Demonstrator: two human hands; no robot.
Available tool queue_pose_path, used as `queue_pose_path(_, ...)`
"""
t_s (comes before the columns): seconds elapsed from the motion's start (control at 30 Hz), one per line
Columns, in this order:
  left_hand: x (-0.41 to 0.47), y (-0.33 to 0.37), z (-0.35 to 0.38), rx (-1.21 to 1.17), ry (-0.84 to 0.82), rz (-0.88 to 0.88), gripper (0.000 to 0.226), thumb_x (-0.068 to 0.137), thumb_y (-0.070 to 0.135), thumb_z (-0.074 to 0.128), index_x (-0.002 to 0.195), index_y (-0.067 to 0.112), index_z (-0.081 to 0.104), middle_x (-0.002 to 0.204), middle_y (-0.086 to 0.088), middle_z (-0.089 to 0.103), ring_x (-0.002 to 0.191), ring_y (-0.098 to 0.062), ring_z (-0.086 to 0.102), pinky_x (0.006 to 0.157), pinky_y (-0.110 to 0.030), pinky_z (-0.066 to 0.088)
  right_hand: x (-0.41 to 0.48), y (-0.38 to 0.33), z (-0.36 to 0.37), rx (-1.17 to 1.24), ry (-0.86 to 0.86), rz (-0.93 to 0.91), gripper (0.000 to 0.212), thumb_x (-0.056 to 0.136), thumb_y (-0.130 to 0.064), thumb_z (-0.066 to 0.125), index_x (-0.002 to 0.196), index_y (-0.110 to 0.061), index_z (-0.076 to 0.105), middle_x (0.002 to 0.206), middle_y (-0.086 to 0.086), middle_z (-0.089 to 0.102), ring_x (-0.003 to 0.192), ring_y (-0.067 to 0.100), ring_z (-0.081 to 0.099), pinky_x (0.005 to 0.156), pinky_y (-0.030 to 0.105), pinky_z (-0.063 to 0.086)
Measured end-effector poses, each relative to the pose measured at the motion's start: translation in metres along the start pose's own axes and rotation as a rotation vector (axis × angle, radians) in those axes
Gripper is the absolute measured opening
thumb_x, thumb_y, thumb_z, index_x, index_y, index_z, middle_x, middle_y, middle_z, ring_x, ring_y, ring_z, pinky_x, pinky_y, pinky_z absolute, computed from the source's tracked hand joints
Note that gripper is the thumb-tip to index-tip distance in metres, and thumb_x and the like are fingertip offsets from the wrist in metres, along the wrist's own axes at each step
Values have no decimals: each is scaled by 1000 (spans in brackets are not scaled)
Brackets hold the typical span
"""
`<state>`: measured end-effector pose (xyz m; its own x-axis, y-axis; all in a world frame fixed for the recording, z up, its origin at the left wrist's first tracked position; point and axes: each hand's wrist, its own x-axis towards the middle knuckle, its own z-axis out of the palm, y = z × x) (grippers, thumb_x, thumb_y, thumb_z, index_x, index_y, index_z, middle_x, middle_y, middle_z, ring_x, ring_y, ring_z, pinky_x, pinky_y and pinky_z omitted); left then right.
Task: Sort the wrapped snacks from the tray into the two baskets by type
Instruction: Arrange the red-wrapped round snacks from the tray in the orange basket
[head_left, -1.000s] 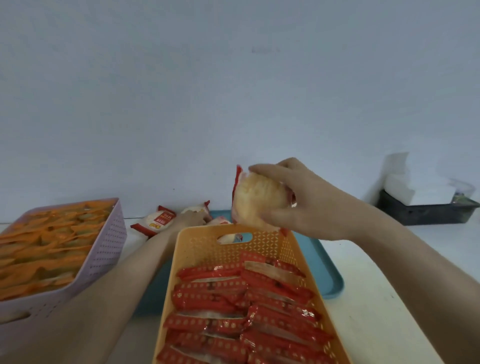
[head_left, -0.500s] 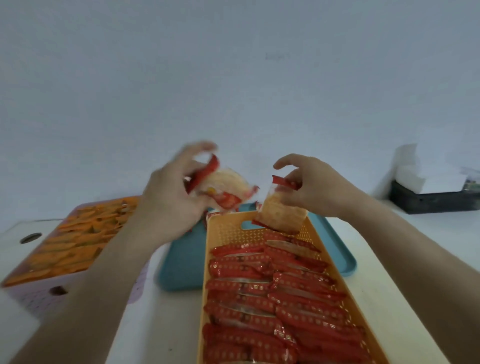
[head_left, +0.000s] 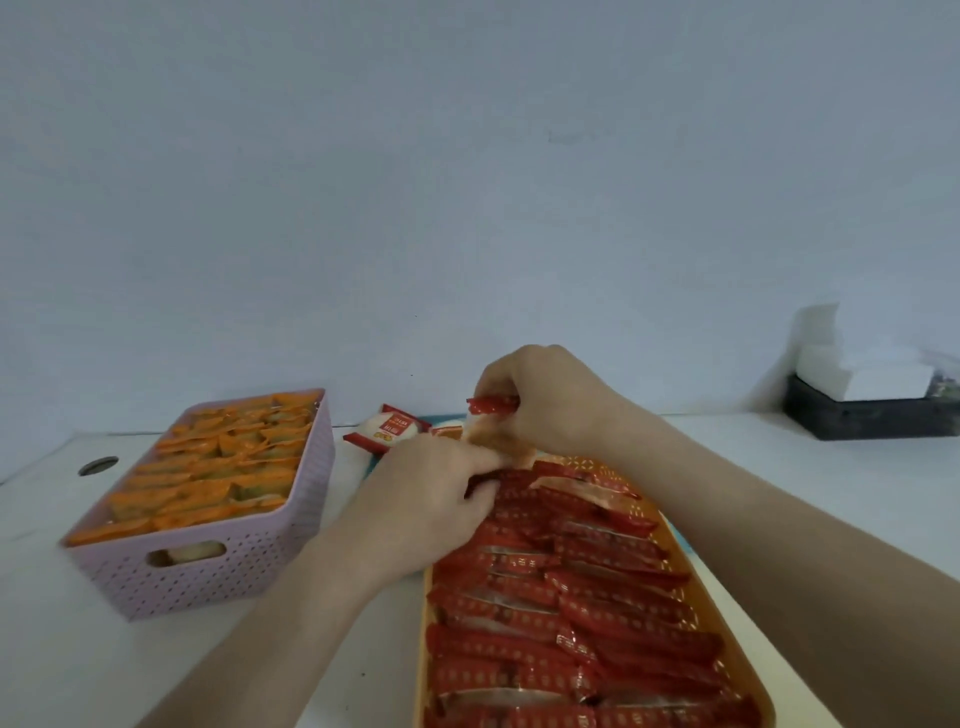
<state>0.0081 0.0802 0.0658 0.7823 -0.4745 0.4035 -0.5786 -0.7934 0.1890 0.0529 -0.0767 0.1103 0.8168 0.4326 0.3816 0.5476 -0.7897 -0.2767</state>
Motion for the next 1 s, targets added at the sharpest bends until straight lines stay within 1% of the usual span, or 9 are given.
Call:
queue_pose_path(0.13,-4,-15,4,19,205,-57,14,82,34,64,93,31,72,92,13,65,94,-10,53,81,-32,46,-2,-1,25,22,-78,0,19,80,-23,69,98,-24,75,96,-2,74,85,12,64,70,20,38)
queue_pose_path(0.23,-6,-22,12,-128,342,-173,20,81,27,71,99,30,63,101,16,56,99,-5,47,84,-18,38,-7,0,31,108,-61,22,22,79,-26,71,101,-23,70,94,-3,71,86,13,62,73,22,43)
queue_pose_path(0.33,-4,-26,16,-240,222,-221,28,90,30,62,117,32,63,114,22,56,108,4,43,87,-5,28,-9,5,35,115,-51,50,20,82,-26,69,102,-20,66,95,-4,67,91,15,62,71,21,39)
queue_pose_path(0.5,5,-35,12,-454,234,-298,23,96,27,52,95,24,75,97,17,69,97,0,58,88,-25,47,-8,5,23,65,-234,-7,27,92,-32,58,115,-27,69,109,-6,71,99,11,64,87,26,48)
queue_pose_path(0.63,21,-57,12,-727,421,-571,21,96,14,53,107,20,71,106,13,69,102,0,60,93,-22,49,3,26,-20,480,-6,199,15,91,-18,59,101,-20,70,86,-3,76,79,4,70,70,23,51)
queue_pose_path(0.7,33,-77,22,-703,349,-640,20,93,13,56,104,21,71,104,11,68,104,-6,61,96,-31,49,15,54,-26,504,102,320,17,89,-10,58,101,-15,70,94,5,75,90,20,70,76,37,53)
queue_pose_path(0.77,45,-94,35,-588,221,-670,18,89,15,61,103,24,70,105,8,69,104,-10,62,95,-31,48,24,82,-14,428,11,433,25,90,-11,60,114,-15,65,113,12,68,98,31,65,74,35,52)
queue_pose_path(0.83,59,-108,50,-466,55,-673,26,88,22,65,114,24,67,115,4,66,103,-11,59,91,-28,46,29,110,10,390,-169,524,44,91,-19,63,134,-20,51,136,15,54,109,25,58,69,24,47)
queue_pose_path(1.0,89,-125,78,-358,-253,-622,43,91,29,60,132,17,52,132,-6,56,97,-13,56,87,-22,48,43,147,63,302,-379,553,77,87,-34,68,150,-19,26,149,10,40,130,26,45,99,30,38)
